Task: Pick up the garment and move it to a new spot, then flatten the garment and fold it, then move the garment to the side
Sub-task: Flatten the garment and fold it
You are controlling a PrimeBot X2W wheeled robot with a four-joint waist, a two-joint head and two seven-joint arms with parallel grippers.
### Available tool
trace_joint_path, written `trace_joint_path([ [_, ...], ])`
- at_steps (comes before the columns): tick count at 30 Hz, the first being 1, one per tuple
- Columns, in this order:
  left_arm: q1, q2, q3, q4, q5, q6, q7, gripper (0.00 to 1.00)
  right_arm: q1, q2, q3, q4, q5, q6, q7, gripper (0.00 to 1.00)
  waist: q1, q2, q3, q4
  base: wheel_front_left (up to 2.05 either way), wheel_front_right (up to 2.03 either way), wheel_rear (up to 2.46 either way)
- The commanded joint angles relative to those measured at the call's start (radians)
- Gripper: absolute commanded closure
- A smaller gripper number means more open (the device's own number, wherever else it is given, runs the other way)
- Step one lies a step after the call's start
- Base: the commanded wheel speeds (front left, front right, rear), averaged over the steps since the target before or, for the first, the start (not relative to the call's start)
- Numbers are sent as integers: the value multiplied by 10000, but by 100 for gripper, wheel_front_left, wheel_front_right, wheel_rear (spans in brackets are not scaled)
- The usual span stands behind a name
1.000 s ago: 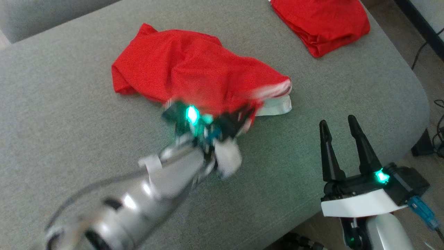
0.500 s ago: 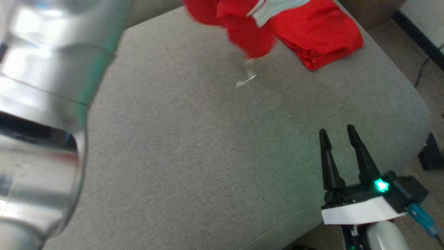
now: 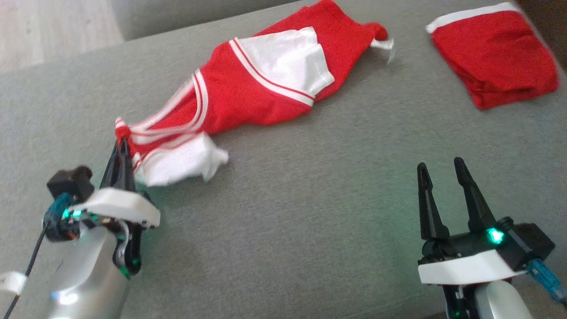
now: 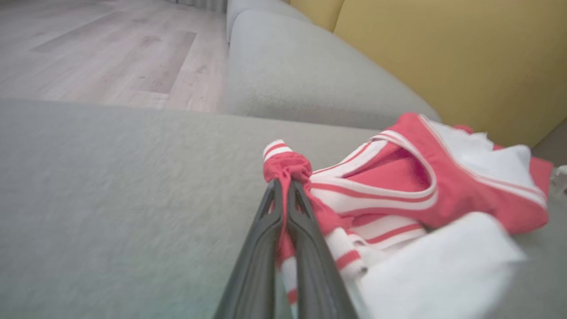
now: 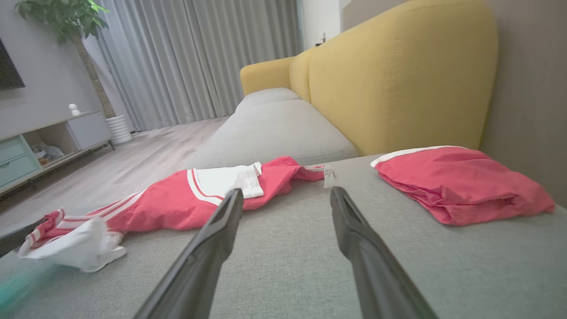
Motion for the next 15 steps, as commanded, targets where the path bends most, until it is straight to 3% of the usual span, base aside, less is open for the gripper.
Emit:
trace_joint_path([
  [1,-632,436,570,-553,303,13,-67,100,-290,-54,213,-342,-92,67,-40,0,1,0,289,352,0,0,0],
  [2,-309,461,653,-668,548,12,-67,100,-324,-54,196,-344,-112,67,-40,0,1,0,333,431,0,0,0],
  [4,124,445,792,-950,979,-34,-67,0,-358,-54,161,-342,-146,67,-40,0,1,0,394,576,0,0,0],
  [6,245,443,1095,-1437,1309,-78,-67,0,-366,-54,170,-328,-185,67,-40,0,1,0,435,693,0,0,0],
  [9,-157,891,1128,-2697,2344,-448,-67,0,-402,-54,285,-299,-214,67,-40,0,1,0,493,702,0,0,0],
  [12,-1045,1305,606,-3601,2870,-900,171,0,-454,-54,391,-309,-173,67,-40,0,1,0,626,577,0,0,0],
  [15,-2384,1628,-382,-4476,3046,-1245,1263,0,-535,-54,515,-334,-129,67,-40,0,1,0,931,344,0,0,0],
])
